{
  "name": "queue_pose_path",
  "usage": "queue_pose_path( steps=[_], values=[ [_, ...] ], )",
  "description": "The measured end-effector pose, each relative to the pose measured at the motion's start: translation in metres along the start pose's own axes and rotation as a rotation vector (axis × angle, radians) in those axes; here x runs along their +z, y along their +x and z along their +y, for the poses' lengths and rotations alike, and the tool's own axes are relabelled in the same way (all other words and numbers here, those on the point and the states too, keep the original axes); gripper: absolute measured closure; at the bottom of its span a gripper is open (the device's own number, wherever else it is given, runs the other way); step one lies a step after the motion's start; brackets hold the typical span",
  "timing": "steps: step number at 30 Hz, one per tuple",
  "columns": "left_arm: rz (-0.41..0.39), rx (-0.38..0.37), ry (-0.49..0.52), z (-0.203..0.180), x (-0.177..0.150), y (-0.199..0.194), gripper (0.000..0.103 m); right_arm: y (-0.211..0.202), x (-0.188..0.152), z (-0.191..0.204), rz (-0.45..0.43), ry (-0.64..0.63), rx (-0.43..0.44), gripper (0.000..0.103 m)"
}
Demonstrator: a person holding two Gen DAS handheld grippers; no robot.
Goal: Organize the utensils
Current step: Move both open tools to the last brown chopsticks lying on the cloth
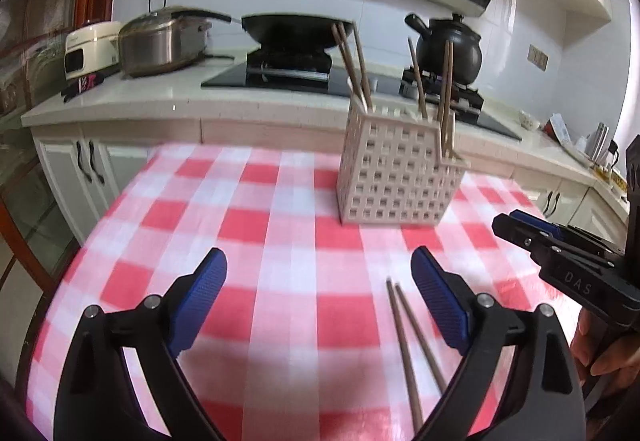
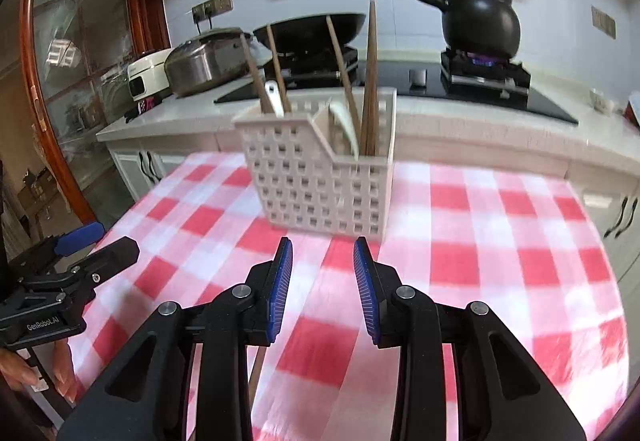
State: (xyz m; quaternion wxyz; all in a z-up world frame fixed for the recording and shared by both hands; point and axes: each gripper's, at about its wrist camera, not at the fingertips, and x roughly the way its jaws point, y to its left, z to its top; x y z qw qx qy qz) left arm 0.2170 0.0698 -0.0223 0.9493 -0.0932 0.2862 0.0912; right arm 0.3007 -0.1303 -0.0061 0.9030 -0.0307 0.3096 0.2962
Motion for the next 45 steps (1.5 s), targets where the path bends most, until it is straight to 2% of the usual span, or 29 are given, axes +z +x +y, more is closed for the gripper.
queue_pose_path(
  steps=[4, 11, 17, 26, 37, 42, 45],
  values=[
    [0.041, 0.01, 0.012, 0.0, -0.024, 0.002, 0.013, 0.004, -0.022, 0.004, 0.039, 0.018, 0.003, 0.071],
    [0.086, 0.015, 0.03, -0.003, -0.044, 0.008, 0.013, 0.012, -0.043, 0.012, 0.106, 0.015, 0.009, 0.071],
    [0.095, 0.024, 0.035, 0.0, -0.048, 0.012, 0.013, 0.024, -0.055, 0.021, 0.174, -0.006, 0.014, 0.071],
    [0.126, 0.055, -0.001, 0.016, -0.053, 0.02, 0.013, 0.025, -0.065, 0.047, 0.226, -0.088, 0.054, 0.071],
    [0.127, 0.062, 0.006, 0.02, -0.058, 0.017, 0.013, 0.047, -0.071, 0.067, 0.283, -0.182, -0.033, 0.072],
    [0.128, 0.071, -0.001, 0.024, -0.059, 0.016, 0.013, 0.05, -0.069, 0.067, 0.285, -0.177, -0.031, 0.076],
    [0.132, 0.072, -0.005, 0.025, -0.06, 0.017, 0.013, 0.05, -0.07, 0.067, 0.281, -0.186, -0.032, 0.083]
  ],
)
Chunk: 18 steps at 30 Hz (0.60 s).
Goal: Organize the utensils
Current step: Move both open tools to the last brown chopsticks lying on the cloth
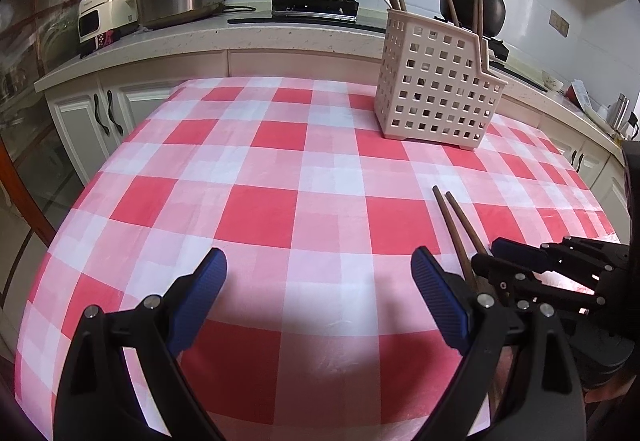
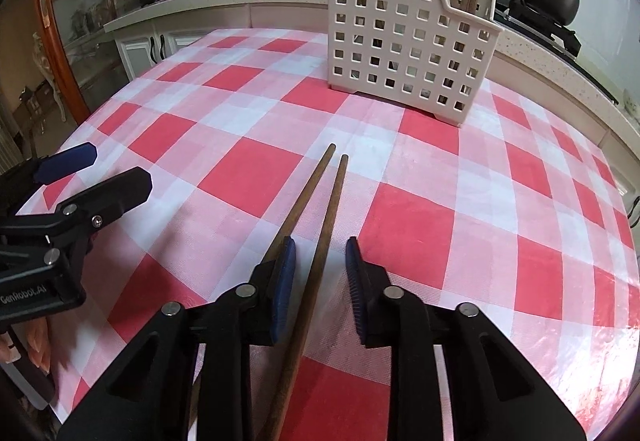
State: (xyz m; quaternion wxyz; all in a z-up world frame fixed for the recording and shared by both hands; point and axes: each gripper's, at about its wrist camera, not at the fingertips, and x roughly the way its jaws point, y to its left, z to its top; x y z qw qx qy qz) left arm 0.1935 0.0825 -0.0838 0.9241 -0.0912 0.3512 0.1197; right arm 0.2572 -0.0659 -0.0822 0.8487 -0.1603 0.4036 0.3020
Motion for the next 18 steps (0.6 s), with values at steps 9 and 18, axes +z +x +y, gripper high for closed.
queue_pose_path(
  steps=[9, 18],
  values=[
    [0.021, -0.021, 0.038, -0.018, -0.002, 0.002, 0.013, -0.007, -0.008, -0.011, -0.024, 0.022, -0.014, 0.097],
    [0.082, -0.101, 0.103, -0.062, 0.003, 0.013, 0.014, -0.035, -0.023, -0.059, -0.073, 0.143, -0.021, 0.097]
  ],
)
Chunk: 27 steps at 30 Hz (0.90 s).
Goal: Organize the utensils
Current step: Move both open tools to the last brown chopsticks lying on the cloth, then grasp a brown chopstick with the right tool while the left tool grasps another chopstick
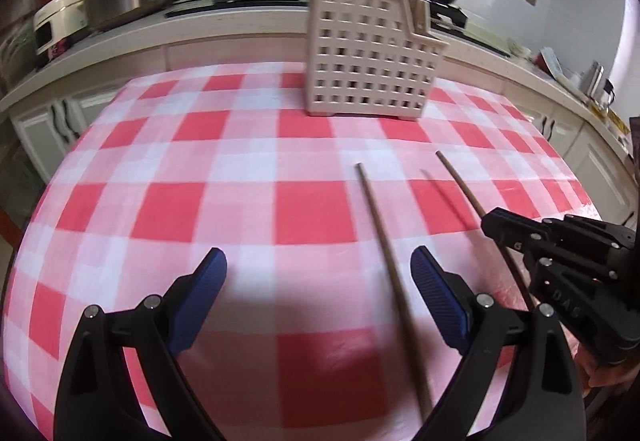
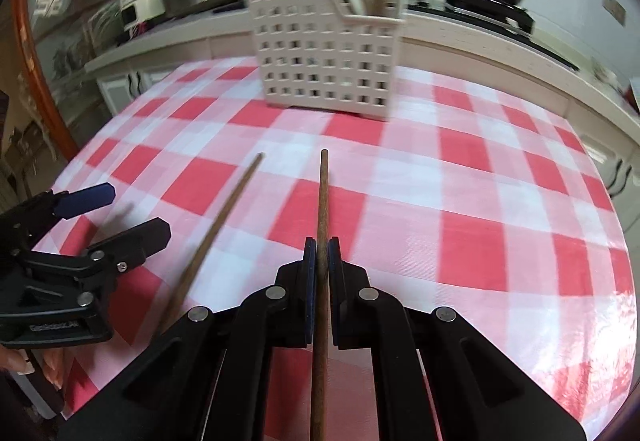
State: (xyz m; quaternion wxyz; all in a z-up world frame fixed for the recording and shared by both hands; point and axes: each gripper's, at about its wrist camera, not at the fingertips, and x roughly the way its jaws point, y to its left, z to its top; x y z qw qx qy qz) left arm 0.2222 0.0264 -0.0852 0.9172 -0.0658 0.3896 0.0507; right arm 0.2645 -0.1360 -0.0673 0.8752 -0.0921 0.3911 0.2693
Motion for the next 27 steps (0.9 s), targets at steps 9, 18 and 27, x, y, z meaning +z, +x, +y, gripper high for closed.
queue_pose_path(
  steps=[9, 18, 27],
  values=[
    [0.102, -0.014, 0.082, -0.034, 0.01, 0.032, 0.052, -0.011, -0.01, -0.033, -0.019, 0.076, 0.02, 0.097],
    [0.103, 0.029, 0.145, -0.048, 0.01, 0.041, 0.083, -0.017, -0.012, -0.04, -0.039, 0.095, 0.054, 0.097],
    [0.094, 0.005, 0.148, -0.046, 0.009, 0.038, 0.097, -0.017, -0.014, -0.042, -0.038, 0.103, 0.057, 0.097]
  ],
)
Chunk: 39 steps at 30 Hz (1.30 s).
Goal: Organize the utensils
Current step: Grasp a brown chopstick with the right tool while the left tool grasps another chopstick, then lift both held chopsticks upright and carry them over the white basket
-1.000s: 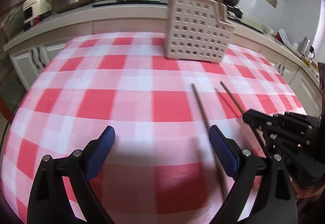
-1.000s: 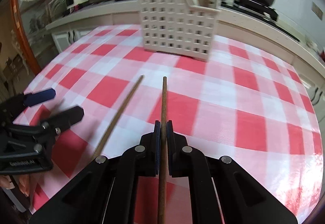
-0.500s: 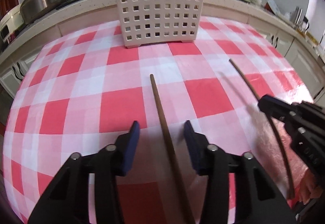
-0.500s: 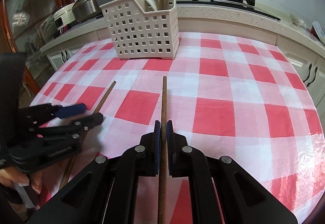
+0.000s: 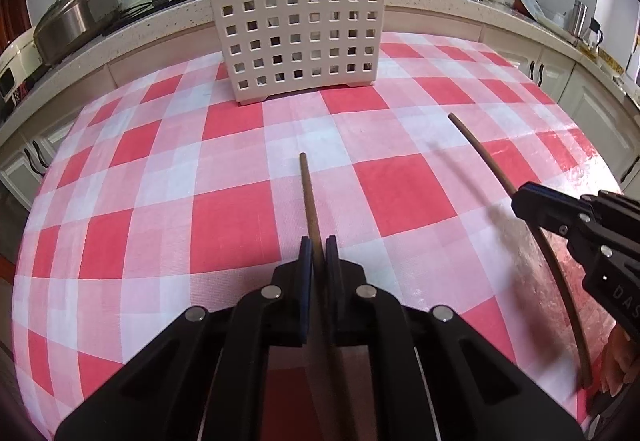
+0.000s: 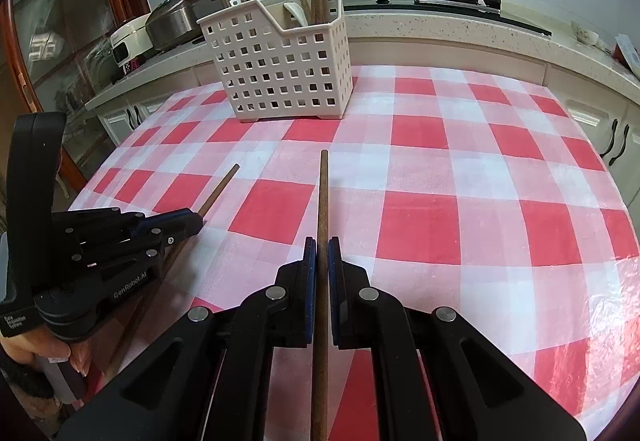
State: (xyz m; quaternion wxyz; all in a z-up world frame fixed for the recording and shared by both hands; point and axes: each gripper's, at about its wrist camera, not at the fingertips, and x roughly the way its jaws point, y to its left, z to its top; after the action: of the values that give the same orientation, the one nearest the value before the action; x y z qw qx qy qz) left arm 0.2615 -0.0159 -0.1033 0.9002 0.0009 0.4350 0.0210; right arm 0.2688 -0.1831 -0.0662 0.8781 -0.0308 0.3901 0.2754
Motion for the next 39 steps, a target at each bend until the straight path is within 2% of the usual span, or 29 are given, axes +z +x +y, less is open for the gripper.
queue_pose_path(
  steps=[10, 27, 35, 39],
  values=[
    [-0.078, -0.003, -0.014, 0.007, 0.004, -0.031, 0.097, -0.006, 0.007, 0.008, -0.028, -0.014, -0.001, 0.097],
    [-0.32, -0.02, -0.059, 0.025, 0.01, -0.128, 0.097, -0.066, 0.041, 0.052, -0.228, -0.094, 0.024, 0.097],
    [-0.416, -0.03, -0.079, 0.034, 0.007, -0.17, 0.097, -0.088, 0.048, 0.068, -0.281, -0.126, 0.028, 0.097],
    [-0.437, -0.027, -0.079, 0.035, 0.006, -0.18, 0.097, -0.096, 0.051, 0.075, -0.301, -0.142, 0.03, 0.097]
  ],
)
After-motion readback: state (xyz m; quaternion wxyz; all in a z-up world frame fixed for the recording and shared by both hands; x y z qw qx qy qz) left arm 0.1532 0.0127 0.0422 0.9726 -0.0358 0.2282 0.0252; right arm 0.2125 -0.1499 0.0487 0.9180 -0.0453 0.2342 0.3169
